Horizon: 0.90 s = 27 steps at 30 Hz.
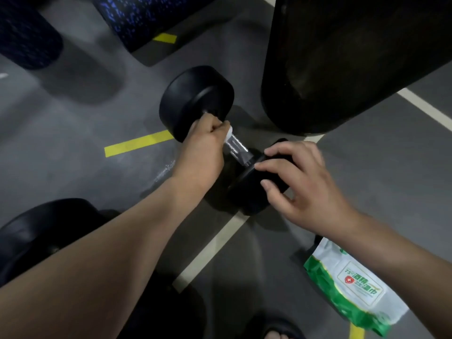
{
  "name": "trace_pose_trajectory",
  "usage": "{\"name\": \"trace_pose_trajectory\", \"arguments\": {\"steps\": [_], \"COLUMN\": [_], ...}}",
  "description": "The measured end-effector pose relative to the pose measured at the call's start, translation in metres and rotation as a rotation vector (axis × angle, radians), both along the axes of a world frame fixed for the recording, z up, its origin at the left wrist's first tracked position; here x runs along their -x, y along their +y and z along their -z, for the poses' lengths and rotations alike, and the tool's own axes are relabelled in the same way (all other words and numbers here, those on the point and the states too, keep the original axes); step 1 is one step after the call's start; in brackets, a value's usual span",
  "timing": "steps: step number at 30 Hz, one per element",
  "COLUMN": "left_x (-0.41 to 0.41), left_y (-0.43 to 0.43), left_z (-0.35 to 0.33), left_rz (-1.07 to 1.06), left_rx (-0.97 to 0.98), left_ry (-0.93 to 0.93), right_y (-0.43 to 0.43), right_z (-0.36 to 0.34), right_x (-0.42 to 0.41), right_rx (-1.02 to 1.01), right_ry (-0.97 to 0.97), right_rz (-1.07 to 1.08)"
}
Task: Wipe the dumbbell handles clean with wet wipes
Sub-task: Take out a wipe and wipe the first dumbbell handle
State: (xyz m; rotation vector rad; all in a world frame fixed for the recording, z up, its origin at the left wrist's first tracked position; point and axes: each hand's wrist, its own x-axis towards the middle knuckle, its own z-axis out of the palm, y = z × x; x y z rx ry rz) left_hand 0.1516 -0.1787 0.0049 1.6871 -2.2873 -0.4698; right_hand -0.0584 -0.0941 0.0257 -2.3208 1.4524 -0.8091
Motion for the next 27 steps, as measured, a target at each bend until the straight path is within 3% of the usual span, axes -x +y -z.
{"name": "trace_pose_trajectory", "arguments": {"steps": [6,8,11,13,18,27], "left_x": [-0.012,-0.014,-0.012,-0.01,-0.005,0.012], "left_y": [0.021,0.008,-0.009,-0.009,0.003,-0.011], "left_z": [-0.001,-0.006,-0.018,-0.017,-0.009,0.008], "left_rz": [0.457,0.395,0.132,0.19,0.563,0.445], "left_rx": [-0.012,0.002,0.034,0.078,0.126,0.128], "left_ry": [0.03,-0.103,-0.232,-0.231,-0.09,0.053], "right_y": [0.001,0.0,0.001,0.002,-0.003,-0.023], "right_z": [0.003,0.003,0.004,0.006,0.006,0.007], "right_x": [-0.001,0.0,0.001,0.002,0.009,0.042], "right_rx": [-0.061,-0.064,-0.061,-0.056,-0.071,-0.203], "right_ry": [0.015,0.007,-0.01,-0.023,-0.054,-0.202], "right_rz": [0.012,0.007,0.012,0.02,0.002,0.096]}}
